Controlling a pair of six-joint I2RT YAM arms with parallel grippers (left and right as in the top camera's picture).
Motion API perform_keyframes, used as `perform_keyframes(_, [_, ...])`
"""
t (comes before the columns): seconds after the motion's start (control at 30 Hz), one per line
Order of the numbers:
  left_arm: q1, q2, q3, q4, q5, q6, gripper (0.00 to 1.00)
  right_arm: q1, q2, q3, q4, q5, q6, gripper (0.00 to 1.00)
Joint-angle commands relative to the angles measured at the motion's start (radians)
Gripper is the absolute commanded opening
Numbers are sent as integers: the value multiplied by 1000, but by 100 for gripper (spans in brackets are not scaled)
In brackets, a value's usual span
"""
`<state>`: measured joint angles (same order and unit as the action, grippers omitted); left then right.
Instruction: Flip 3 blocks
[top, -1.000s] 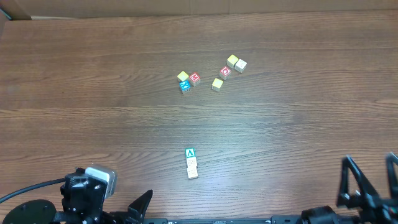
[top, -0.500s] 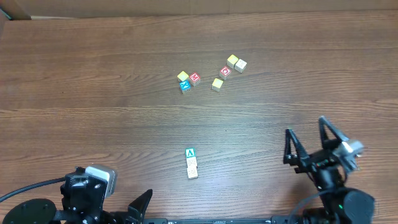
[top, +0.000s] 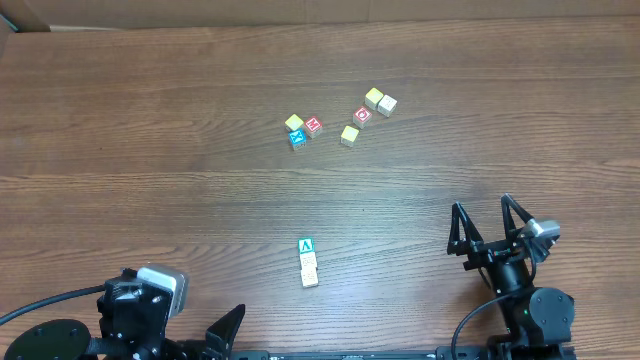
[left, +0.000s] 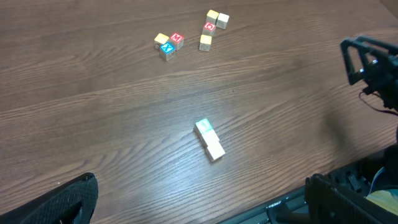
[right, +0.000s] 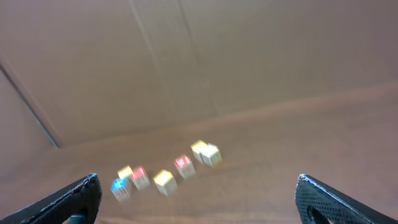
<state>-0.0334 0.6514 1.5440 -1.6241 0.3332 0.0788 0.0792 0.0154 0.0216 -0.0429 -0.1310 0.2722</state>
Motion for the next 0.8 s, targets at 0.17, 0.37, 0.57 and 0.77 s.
perform_keyframes(0.17, [-9,6,-1,2,0,11,100,-10,-13,-14,-38,68,-16,100])
perform_keyframes(0.37, [-9,6,-1,2,0,11,99,-10,-13,-14,-36,63,-15,100])
perform_keyframes(0.57, [-9,6,-1,2,0,11,100,-10,-13,-14,-35,63,-15,100])
perform_keyframes(0.77, [-9,6,-1,2,0,11,100,-10,-13,-14,-35,63,-14,100])
